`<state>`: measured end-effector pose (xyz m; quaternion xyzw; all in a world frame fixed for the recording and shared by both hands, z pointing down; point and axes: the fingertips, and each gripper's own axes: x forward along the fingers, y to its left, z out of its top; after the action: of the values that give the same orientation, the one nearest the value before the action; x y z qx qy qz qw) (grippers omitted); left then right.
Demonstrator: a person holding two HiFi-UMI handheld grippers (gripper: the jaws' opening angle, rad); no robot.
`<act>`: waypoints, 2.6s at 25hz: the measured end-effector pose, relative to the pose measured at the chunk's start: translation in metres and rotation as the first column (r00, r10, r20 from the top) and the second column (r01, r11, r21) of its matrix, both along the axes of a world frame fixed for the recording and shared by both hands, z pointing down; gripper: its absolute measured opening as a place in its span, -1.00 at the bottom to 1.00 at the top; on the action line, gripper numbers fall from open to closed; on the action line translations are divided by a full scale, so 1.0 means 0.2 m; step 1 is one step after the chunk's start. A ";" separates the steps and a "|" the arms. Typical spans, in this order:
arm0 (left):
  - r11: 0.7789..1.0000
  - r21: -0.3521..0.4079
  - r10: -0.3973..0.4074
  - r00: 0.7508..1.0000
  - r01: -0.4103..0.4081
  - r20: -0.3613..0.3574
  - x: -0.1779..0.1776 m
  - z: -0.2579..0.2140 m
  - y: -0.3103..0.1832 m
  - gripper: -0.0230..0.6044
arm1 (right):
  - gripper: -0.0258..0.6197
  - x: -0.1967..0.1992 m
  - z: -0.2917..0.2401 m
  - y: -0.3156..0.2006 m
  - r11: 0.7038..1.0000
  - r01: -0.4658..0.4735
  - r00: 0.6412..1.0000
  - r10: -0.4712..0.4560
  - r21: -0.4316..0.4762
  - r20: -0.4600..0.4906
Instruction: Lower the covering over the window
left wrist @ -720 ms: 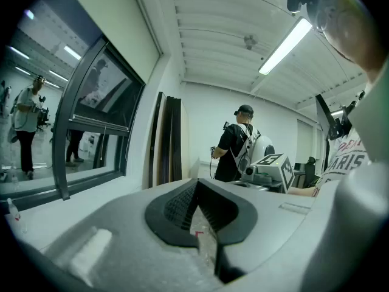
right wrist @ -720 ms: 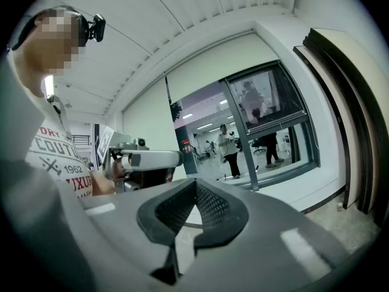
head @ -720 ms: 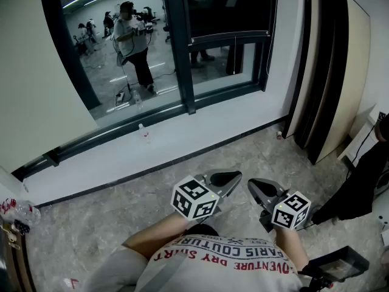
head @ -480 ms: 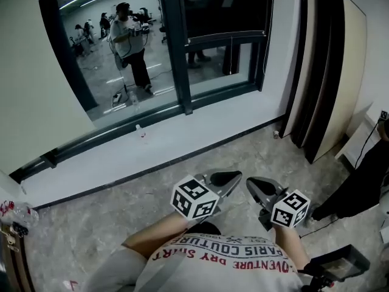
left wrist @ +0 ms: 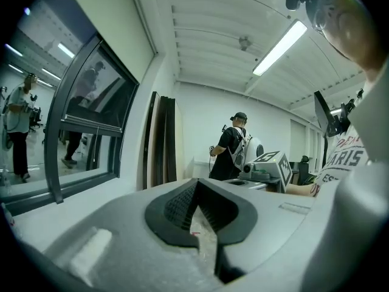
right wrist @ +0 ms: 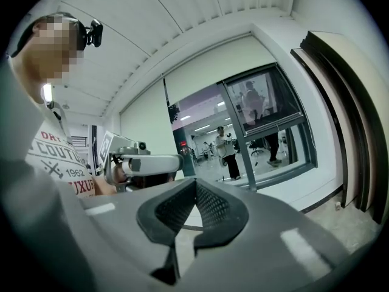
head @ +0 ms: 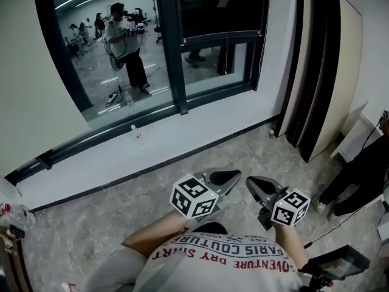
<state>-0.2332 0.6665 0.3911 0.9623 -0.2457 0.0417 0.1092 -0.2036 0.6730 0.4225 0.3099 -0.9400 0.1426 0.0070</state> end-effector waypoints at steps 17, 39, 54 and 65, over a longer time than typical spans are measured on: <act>0.995 -0.037 0.098 0.995 -0.098 0.016 0.20 0.10 -0.15 -0.92 | -0.91 0.16 0.12 -0.12 0.994 -0.086 0.996 0.088 -0.064 0.020; 0.976 -0.108 0.196 0.980 -0.191 0.029 0.71 0.22 -1.83 -0.92 | -0.91 0.71 0.20 -1.78 0.962 -0.245 0.969 0.244 -0.121 -0.029; 0.986 -0.062 0.159 0.987 -0.158 0.008 0.82 0.15 -2.61 -0.92 | -0.91 0.85 0.11 -2.53 0.971 -0.233 0.973 0.233 -0.062 -0.004; 0.992 -0.120 0.053 0.997 -0.047 0.047 1.08 0.30 -3.47 -0.92 | -0.91 1.10 0.21 -3.43 0.988 -0.124 0.992 0.124 -0.091 0.000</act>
<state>-0.0176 -0.0281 0.4519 0.9586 -0.2214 0.0831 0.1588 0.0173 -0.0140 0.4647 0.3667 -0.9115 0.1861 0.0095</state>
